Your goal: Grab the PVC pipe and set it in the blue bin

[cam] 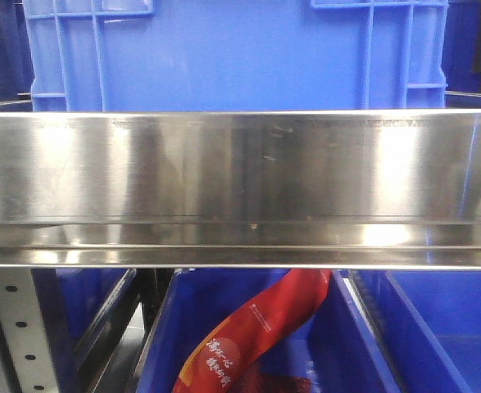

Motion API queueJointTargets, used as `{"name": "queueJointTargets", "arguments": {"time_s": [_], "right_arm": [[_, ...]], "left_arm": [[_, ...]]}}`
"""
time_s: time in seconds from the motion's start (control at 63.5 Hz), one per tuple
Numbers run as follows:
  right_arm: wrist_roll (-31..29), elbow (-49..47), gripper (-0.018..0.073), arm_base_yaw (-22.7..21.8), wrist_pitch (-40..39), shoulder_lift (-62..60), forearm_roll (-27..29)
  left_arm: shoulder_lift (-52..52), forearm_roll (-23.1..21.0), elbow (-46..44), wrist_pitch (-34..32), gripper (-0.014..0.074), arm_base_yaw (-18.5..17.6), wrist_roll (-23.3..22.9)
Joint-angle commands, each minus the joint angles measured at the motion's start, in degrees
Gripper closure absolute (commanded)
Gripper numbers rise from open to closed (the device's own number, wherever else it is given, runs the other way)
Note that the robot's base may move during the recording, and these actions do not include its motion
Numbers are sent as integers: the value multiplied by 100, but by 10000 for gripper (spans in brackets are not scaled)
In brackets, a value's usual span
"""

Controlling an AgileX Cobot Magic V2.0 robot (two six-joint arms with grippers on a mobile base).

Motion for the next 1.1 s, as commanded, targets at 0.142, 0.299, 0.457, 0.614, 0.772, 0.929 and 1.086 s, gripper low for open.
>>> {"name": "queueJointTargets", "arguments": {"time_s": [0.142,0.299,0.457,0.614,0.772,0.929,1.086], "right_arm": [[470,324,722,-24,-342,-12,-290],[470,663,722,-24,-732,-12,-359],[470,795,722,-24,-757,-12,-359],[470,883,722,-24,-817,-12,-457],[470,883,722,-124,-834,-12,-492],[470,883,722,-352,-903,-12,-492],[470,883,722,-385,-891,-12,-492]], "left_arm": [[-22,0,-11,-118,707,9,-47],[-22,0,-11,-118,707,9,-47],[-22,0,-11,-118,707,9,-47],[-22,0,-11,-118,707,9,-47],[-22,0,-11,-118,707,9,-47],[-22,0,-11,-118,707,9,-47],[-22,0,-11,-118,707,9,-47]]}}
